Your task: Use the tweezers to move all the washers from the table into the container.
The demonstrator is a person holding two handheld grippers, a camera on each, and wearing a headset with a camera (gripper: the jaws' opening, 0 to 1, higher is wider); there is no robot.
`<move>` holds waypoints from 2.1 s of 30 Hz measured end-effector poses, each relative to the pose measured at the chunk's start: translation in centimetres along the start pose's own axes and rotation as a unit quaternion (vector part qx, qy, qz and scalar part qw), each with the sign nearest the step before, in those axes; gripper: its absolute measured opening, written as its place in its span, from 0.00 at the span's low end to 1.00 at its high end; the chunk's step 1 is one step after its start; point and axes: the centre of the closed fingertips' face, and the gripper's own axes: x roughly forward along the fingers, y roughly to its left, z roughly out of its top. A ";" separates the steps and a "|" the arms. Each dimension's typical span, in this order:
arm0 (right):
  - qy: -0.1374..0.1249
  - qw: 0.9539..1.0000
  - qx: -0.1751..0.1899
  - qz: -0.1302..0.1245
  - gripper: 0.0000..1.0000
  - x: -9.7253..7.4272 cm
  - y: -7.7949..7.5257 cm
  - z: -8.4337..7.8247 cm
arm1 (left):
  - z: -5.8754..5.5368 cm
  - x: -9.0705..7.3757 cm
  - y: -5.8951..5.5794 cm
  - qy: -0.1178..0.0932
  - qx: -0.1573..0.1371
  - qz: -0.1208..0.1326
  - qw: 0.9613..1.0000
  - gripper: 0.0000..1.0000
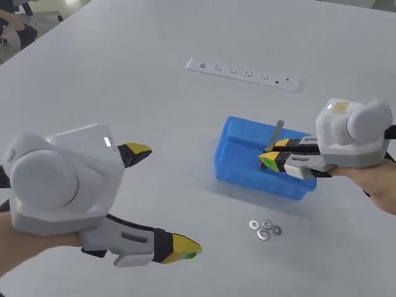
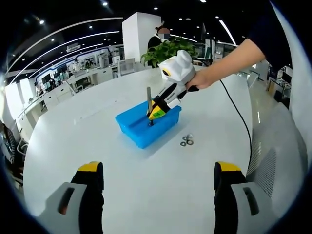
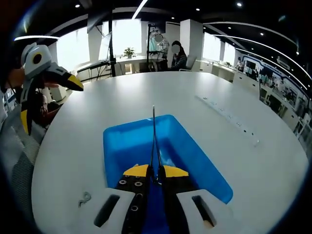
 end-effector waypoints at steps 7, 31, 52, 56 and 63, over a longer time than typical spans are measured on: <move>-0.002 1.000 0.005 -0.005 0.11 -0.2 -0.3 0.2 | -0.2 -0.3 -0.7 0.004 0.002 -0.012 1.000 0.99; -0.037 0.999 -0.022 0.017 0.11 -1.9 0.8 2.1 | 5.5 1.8 2.1 -0.055 0.022 -0.006 0.998 0.99; -0.078 0.996 -0.029 0.046 0.08 -2.1 1.6 3.4 | 13.5 10.7 3.3 -0.131 0.002 -0.116 0.985 0.58; -0.083 0.995 -0.027 0.048 0.08 -2.2 1.5 3.5 | 13.5 11.2 3.3 -0.123 0.012 -0.130 0.984 0.47; -0.089 0.994 -0.025 0.058 0.08 -2.2 1.9 3.5 | 13.8 10.9 2.9 -0.129 0.015 -0.153 0.980 0.27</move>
